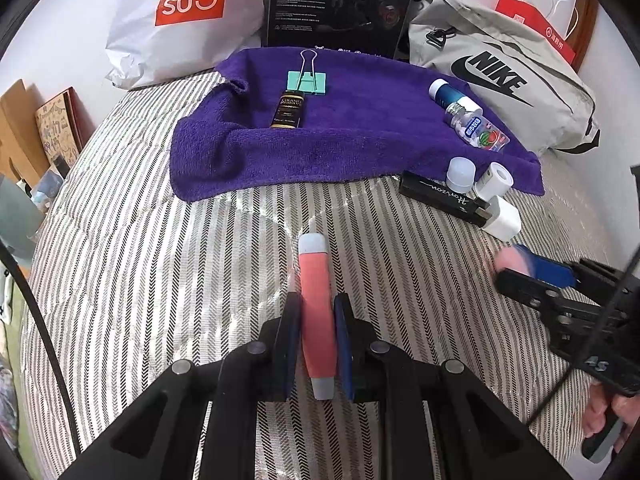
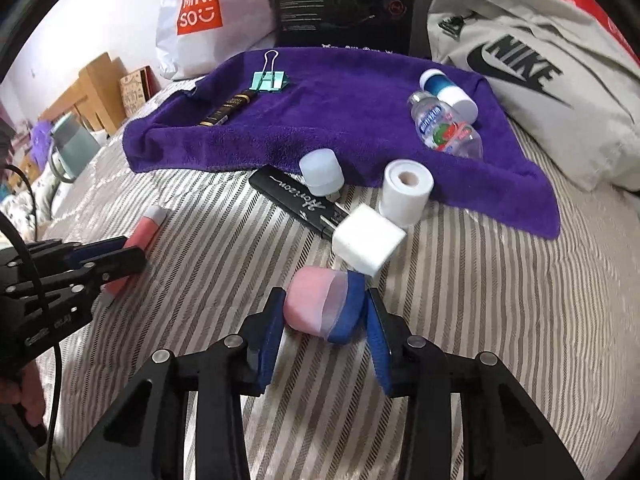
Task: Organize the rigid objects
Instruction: 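Carry the pink tube with left gripper while right carries the pink case onto the towel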
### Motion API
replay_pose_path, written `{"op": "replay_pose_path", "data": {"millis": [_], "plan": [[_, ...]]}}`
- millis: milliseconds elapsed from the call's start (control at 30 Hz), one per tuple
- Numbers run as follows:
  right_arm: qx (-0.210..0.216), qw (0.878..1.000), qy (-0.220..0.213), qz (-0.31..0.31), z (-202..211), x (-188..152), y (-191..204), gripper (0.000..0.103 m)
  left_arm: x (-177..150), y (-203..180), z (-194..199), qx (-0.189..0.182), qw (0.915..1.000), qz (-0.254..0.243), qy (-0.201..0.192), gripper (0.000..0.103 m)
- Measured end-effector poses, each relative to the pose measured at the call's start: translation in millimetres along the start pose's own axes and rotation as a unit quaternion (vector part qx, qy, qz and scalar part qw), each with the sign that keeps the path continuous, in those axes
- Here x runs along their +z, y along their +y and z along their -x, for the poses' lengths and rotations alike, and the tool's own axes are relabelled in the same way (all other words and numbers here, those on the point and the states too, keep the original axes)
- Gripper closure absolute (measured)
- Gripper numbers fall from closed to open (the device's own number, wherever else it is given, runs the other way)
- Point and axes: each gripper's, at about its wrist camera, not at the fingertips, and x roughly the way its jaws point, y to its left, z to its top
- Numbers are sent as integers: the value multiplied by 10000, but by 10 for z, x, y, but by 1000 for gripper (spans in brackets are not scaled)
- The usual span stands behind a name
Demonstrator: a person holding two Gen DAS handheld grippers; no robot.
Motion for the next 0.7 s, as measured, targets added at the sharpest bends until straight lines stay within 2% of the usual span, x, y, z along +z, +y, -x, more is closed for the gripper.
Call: {"op": "replay_pose_path", "data": {"millis": [100, 333, 433, 600, 700], "plan": [[157, 9998, 19, -147, 115, -67, -145, 64, 0, 7, 2, -7, 10000, 42, -12, 86], [-125, 9998, 105, -62, 174, -235, -431, 64, -12, -4, 9, 42, 9999, 64, -64, 86], [-109, 9999, 0, -11, 182, -266, -437, 63, -16, -18, 11, 90, 9999, 36, -69, 86], [-384, 9990, -72, 231, 164, -297, -337, 62, -9, -19, 10, 110, 9999, 90, -72, 86], [-390, 9990, -68, 216, 164, -294, -345, 62, 3, -50, 2, 184, 9998, 4, -48, 86]]}}
